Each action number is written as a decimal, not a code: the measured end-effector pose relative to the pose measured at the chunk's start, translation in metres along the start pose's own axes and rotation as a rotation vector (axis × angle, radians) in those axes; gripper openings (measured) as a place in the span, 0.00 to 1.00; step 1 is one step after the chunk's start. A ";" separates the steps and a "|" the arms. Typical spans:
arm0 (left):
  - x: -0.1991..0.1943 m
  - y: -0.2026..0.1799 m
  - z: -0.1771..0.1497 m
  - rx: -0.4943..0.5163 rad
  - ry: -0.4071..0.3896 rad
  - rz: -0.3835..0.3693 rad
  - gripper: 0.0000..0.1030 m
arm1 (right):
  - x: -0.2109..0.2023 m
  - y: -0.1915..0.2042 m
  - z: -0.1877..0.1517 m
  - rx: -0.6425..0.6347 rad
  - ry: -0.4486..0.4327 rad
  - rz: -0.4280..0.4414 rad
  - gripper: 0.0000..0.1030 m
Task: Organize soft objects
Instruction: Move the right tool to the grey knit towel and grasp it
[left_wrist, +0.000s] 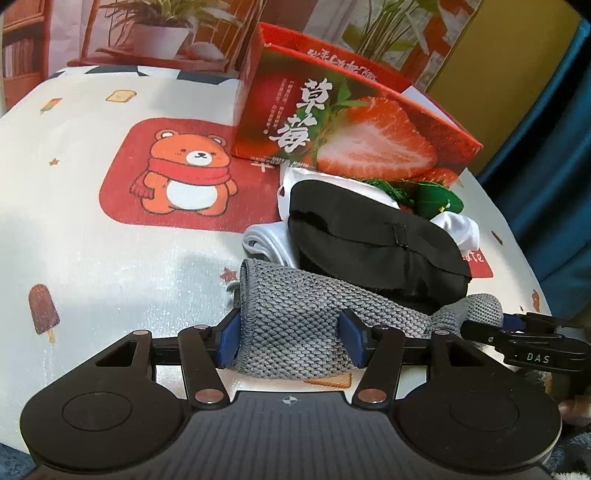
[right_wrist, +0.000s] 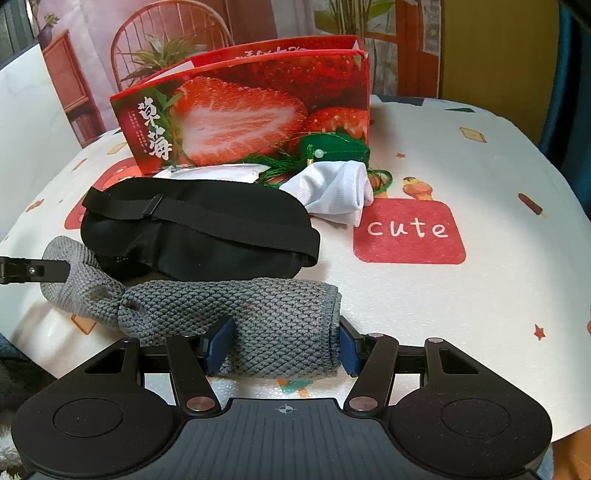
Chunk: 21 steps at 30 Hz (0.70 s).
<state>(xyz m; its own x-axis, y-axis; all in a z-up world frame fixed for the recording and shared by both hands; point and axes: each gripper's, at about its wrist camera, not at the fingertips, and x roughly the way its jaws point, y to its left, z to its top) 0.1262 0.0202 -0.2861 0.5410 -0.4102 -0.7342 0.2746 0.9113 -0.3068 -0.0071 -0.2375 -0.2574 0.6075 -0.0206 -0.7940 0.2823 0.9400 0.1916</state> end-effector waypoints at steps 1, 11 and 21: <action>0.001 0.000 0.000 0.001 0.005 0.005 0.57 | 0.000 0.000 0.000 0.000 0.000 0.000 0.53; 0.006 0.002 -0.001 0.001 0.012 0.030 0.35 | -0.003 0.001 -0.001 0.008 -0.018 0.004 0.56; 0.008 0.003 -0.001 -0.016 0.013 0.055 0.18 | -0.008 -0.003 0.001 0.030 -0.050 0.034 0.50</action>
<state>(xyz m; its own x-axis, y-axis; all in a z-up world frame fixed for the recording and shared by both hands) 0.1304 0.0196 -0.2934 0.5444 -0.3587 -0.7583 0.2318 0.9331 -0.2750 -0.0120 -0.2408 -0.2512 0.6530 -0.0062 -0.7574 0.2828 0.9297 0.2362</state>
